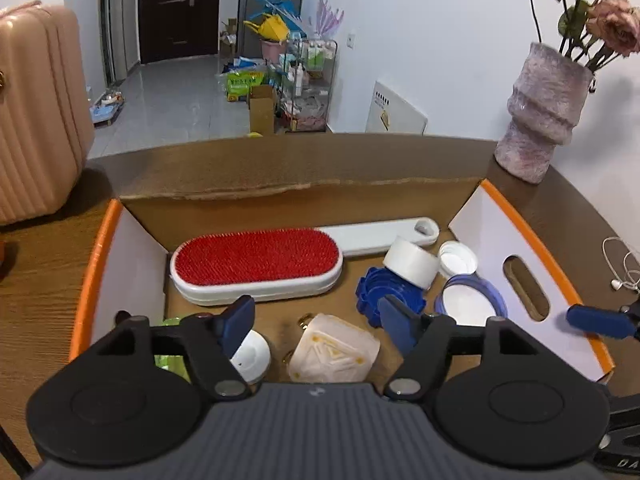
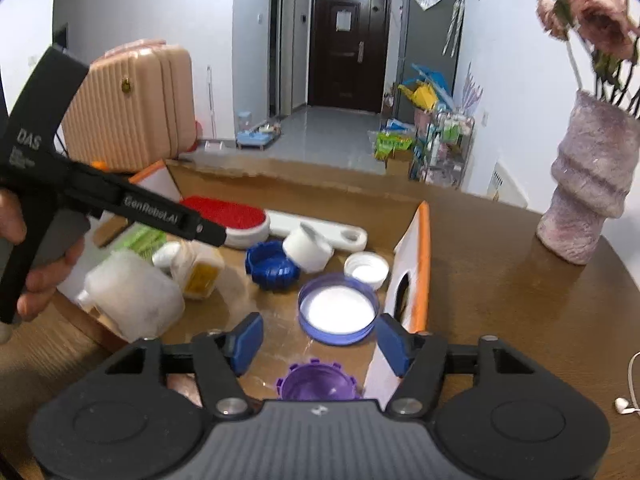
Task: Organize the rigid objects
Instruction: 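Withdraw both grippers from the box back over the table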
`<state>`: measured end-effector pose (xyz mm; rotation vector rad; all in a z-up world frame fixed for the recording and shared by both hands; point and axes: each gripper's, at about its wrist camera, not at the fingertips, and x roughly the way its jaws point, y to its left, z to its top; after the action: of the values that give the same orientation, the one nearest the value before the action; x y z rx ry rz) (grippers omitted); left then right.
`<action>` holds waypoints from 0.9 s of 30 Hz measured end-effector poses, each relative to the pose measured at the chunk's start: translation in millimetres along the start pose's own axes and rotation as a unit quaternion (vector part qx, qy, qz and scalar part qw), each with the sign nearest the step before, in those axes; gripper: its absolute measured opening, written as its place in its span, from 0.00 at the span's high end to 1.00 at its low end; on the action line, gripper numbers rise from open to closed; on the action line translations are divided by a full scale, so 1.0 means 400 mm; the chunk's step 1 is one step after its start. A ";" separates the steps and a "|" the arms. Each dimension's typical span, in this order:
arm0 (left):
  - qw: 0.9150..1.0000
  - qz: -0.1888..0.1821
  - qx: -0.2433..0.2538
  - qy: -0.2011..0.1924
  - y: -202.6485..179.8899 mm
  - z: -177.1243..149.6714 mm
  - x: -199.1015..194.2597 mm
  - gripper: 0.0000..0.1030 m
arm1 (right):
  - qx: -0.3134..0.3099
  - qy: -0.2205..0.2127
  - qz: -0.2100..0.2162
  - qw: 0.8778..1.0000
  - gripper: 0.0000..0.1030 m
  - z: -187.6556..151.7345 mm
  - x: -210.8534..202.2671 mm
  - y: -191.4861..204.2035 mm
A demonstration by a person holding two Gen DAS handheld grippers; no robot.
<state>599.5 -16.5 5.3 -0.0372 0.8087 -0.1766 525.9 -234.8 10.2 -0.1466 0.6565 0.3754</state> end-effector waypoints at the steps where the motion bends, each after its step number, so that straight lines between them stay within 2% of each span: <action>1: 1.000 0.001 -0.001 -0.004 -0.004 0.003 -0.010 0.30 | 0.002 -0.005 -0.001 1.000 0.40 0.005 -0.013 -0.005; 8: 0.999 0.003 0.012 -0.049 -0.023 -0.002 -0.168 0.22 | 0.014 -0.053 -0.004 0.998 0.40 0.026 -0.171 -0.014; 12: 0.995 0.006 0.022 -0.092 -0.037 -0.071 -0.305 0.19 | 0.012 -0.087 -0.005 0.996 0.38 0.003 -0.288 0.004; 15: 0.991 0.015 0.022 -0.135 -0.055 -0.158 -0.425 0.16 | 0.026 -0.124 0.002 0.992 0.35 -0.038 -0.377 0.017; 16: 0.988 0.021 0.020 -0.151 -0.062 -0.190 -0.463 0.13 | 0.033 -0.139 0.004 0.990 0.32 -0.060 -0.408 0.024; 17: 0.984 0.028 0.018 -0.173 -0.070 -0.232 -0.507 0.10 | 0.036 -0.152 0.005 0.988 0.30 -0.087 -0.436 0.034; 18: 0.980 0.033 0.015 -0.195 -0.077 -0.275 -0.549 0.02 | 0.036 -0.158 0.003 0.987 0.27 -0.110 -0.458 0.047; 21: 0.966 0.038 0.017 -0.254 -0.102 -0.424 -0.648 0.00 | 0.019 -0.169 -0.010 0.985 0.25 -0.195 -0.518 0.104; 25: 0.960 0.063 0.013 -0.272 -0.145 -0.602 -0.721 0.00 | 0.003 -0.208 0.011 0.978 0.14 -0.347 -0.580 0.182; 27: 0.960 0.066 -0.001 -0.273 -0.157 -0.680 -0.748 0.00 | 0.015 -0.223 0.011 0.975 0.13 -0.415 -0.602 0.214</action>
<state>191.6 -17.6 38.0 -0.0309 0.2568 -0.0333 223.4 -267.9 28.0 -0.0232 0.2198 0.4027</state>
